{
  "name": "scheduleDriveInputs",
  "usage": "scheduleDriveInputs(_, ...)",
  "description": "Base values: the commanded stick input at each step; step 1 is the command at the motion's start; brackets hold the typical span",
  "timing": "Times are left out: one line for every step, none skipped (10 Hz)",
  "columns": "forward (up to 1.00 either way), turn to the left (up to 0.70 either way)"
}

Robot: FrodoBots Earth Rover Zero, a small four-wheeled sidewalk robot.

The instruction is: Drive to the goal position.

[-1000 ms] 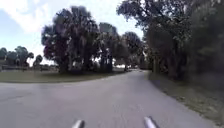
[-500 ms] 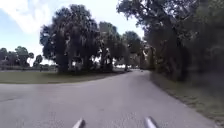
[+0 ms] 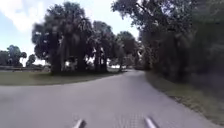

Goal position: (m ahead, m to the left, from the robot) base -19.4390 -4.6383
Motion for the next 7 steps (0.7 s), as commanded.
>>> scheduleDriveInputs(0.13, 0.0)
scheduleDriveInputs(0.0, 0.0)
scheduleDriveInputs(0.19, 0.0)
scheduleDriveInputs(0.38, 0.0)
scheduleDriveInputs(0.5, 0.0)
scheduleDriveInputs(0.5, 0.0)
scheduleDriveInputs(0.5, 0.0)
